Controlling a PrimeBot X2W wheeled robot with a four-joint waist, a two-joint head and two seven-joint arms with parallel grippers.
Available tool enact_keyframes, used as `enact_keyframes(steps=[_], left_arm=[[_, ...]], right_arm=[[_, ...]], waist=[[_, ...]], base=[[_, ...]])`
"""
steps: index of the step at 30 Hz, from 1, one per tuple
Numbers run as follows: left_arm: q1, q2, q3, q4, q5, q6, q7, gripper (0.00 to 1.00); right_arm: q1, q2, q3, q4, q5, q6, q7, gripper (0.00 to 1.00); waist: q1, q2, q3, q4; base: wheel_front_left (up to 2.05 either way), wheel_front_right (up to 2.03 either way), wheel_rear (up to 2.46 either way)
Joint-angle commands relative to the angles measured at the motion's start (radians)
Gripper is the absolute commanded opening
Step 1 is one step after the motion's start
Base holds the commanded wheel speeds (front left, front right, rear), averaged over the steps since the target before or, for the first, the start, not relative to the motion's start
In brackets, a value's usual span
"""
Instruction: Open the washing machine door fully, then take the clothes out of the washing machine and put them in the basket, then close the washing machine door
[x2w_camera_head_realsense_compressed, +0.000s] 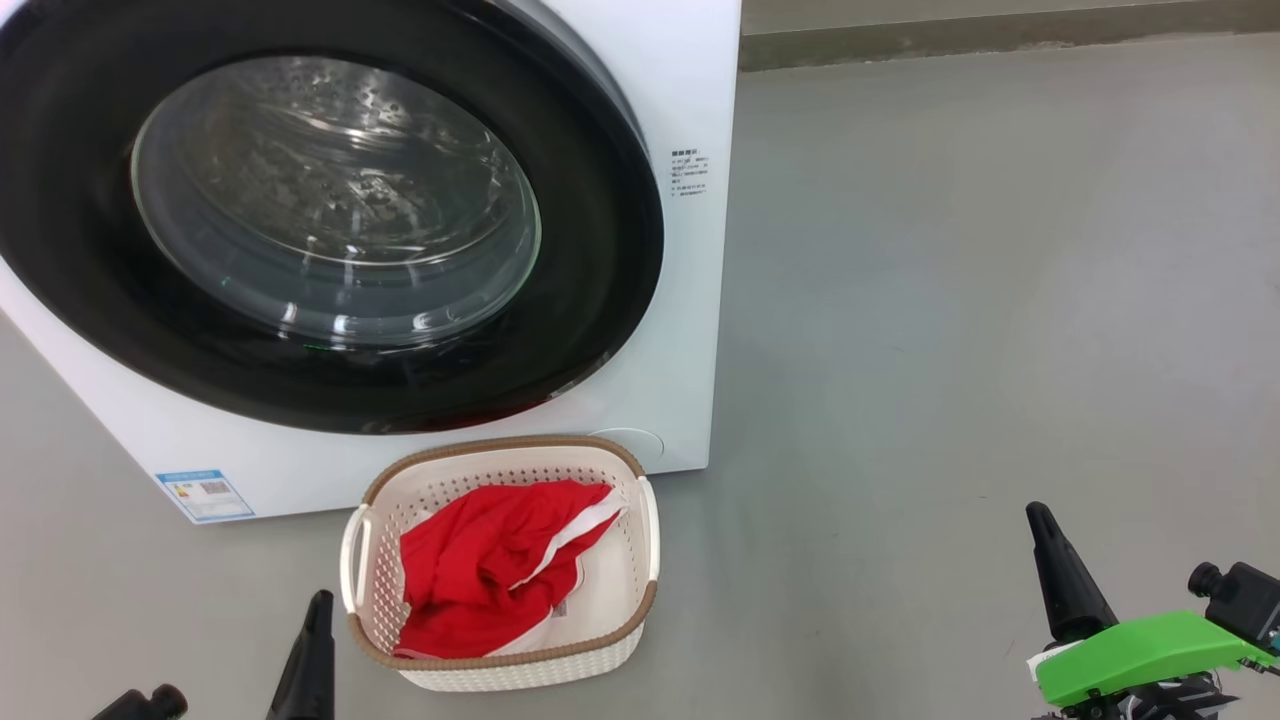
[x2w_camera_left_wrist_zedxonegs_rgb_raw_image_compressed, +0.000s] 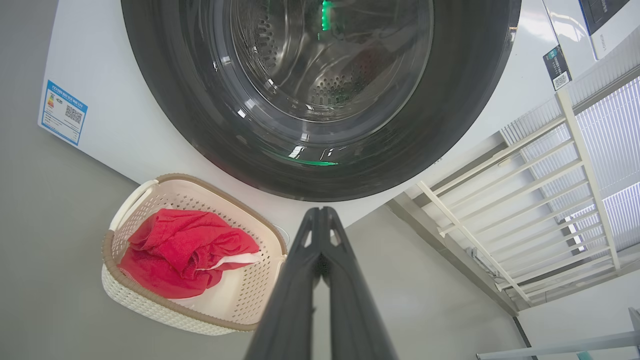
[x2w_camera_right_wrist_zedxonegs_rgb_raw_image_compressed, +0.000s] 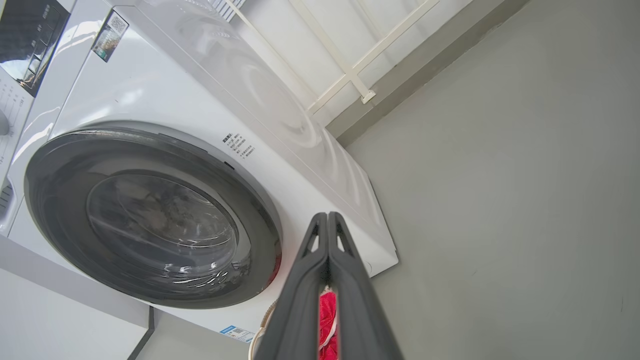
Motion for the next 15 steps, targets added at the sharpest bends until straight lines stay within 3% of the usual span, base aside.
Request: enact_keyframes(steps=[1,15], left_arm=[[-0.045,0.018,0.021,-0.018,-0.033,-0.015,0.008,0.0],[-0.063,0.021,0.031,-0.007,-0.196,-0.021,0.048,0.0]], right_arm=[[-0.058,-0.006,0.004,-0.027,0.035,-0.002,0.007,0.0],[-0.067,-0.005,-0.011,-0.028,0.191,-0.002,0.048,0.0]], waist=[[-0.0001,-0.0001,0.0,0.001],[-0.0001,-0.0001,0.002,0.01]], base=[[0.0,0.0,0.0],[0.0,0.0,0.0]])
